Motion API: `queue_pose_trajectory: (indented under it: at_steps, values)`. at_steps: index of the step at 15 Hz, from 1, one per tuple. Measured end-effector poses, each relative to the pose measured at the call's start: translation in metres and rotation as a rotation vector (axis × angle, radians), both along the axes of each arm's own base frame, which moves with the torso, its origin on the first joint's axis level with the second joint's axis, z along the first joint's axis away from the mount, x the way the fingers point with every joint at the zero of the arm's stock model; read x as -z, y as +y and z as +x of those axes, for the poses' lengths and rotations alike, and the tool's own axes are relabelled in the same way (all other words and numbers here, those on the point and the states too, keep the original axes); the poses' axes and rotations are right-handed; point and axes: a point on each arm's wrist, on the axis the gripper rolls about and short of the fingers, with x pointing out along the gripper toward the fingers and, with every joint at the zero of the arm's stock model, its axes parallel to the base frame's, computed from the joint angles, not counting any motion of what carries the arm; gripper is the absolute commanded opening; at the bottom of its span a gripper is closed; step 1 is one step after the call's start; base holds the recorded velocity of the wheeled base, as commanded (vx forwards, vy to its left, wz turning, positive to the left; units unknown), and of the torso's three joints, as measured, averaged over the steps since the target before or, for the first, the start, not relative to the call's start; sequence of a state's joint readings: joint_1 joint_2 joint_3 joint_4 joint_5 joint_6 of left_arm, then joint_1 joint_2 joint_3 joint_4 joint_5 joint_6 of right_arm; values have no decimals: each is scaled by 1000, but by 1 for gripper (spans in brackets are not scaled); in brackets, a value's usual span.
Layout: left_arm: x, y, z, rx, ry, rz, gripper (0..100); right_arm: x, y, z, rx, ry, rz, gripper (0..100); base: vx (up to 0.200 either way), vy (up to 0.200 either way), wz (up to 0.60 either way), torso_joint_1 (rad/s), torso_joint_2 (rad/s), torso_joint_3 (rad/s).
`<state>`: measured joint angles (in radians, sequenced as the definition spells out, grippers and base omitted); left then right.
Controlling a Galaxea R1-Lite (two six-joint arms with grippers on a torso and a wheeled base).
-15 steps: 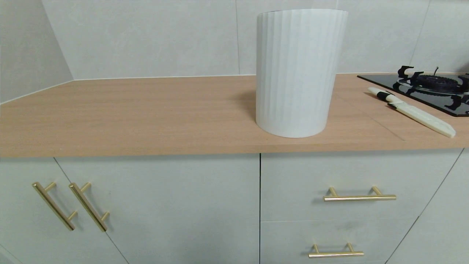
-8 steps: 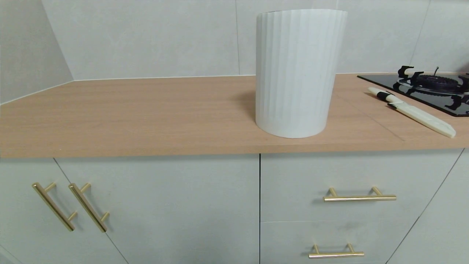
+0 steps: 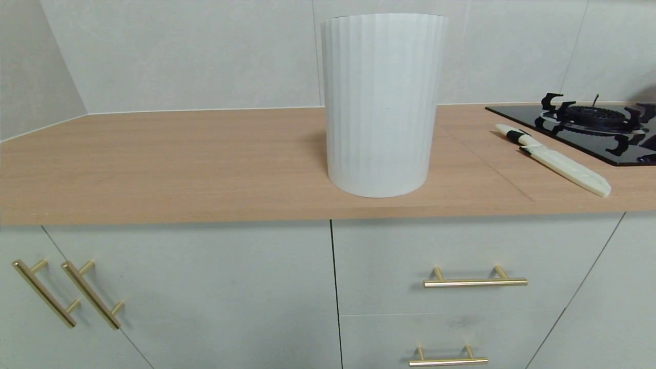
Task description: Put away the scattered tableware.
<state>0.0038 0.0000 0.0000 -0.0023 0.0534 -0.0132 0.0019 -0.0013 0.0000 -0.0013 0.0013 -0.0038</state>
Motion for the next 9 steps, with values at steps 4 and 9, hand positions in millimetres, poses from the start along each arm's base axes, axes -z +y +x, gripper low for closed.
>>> queue_pose_trajectory:
  at_steps: [4,9]
  values:
    - [0,0,0,0,0,0,100,0,0,0,-1,0,0,100,150,0,0,-2,1,4]
    - [0,0,0,0,-2,0,100,0,0,0,0,0,0,100,0,0,0,0,0,0]
